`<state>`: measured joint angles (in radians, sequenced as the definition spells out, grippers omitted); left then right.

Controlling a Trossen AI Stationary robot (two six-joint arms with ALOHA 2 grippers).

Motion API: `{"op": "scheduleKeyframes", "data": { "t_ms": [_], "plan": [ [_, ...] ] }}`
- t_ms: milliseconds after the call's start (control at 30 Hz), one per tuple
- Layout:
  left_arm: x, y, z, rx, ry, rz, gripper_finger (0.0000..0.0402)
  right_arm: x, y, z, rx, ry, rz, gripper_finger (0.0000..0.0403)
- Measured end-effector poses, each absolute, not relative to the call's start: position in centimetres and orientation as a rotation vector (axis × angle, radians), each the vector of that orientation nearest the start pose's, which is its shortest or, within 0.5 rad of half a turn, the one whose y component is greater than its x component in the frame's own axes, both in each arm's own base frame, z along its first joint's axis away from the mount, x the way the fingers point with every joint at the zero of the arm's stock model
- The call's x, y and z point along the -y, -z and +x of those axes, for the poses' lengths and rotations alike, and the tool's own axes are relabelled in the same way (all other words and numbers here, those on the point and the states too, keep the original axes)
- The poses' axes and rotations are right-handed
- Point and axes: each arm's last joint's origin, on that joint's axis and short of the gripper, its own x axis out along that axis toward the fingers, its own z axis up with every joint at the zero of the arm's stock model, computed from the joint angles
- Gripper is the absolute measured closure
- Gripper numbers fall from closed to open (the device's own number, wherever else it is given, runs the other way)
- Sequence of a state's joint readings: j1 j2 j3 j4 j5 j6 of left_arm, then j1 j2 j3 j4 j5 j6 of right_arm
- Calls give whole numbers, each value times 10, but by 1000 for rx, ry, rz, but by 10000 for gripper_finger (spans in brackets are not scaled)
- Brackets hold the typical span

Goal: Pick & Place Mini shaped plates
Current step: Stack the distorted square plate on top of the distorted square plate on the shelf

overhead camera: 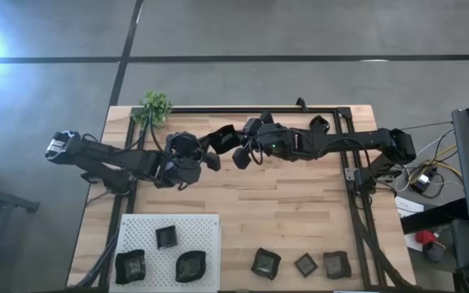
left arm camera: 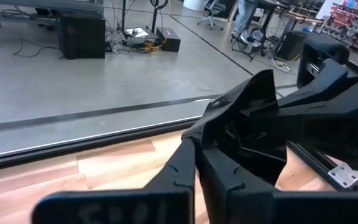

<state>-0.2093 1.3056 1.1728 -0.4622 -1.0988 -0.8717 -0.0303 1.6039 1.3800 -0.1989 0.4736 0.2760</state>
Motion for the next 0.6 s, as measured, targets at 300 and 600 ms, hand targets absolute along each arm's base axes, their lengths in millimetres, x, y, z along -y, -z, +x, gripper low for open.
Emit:
{"op": "scheduleKeyframes", "data": {
  "t_ms": [300, 600],
  "plan": [
    [31, -342, 270, -50, -985, -449, 400, 24, -333, 366, -345, 551, 176, 394],
    [31, -342, 270, -50, -984, -447, 401, 24, -333, 365, -348, 547, 176, 384]
  ]
}}
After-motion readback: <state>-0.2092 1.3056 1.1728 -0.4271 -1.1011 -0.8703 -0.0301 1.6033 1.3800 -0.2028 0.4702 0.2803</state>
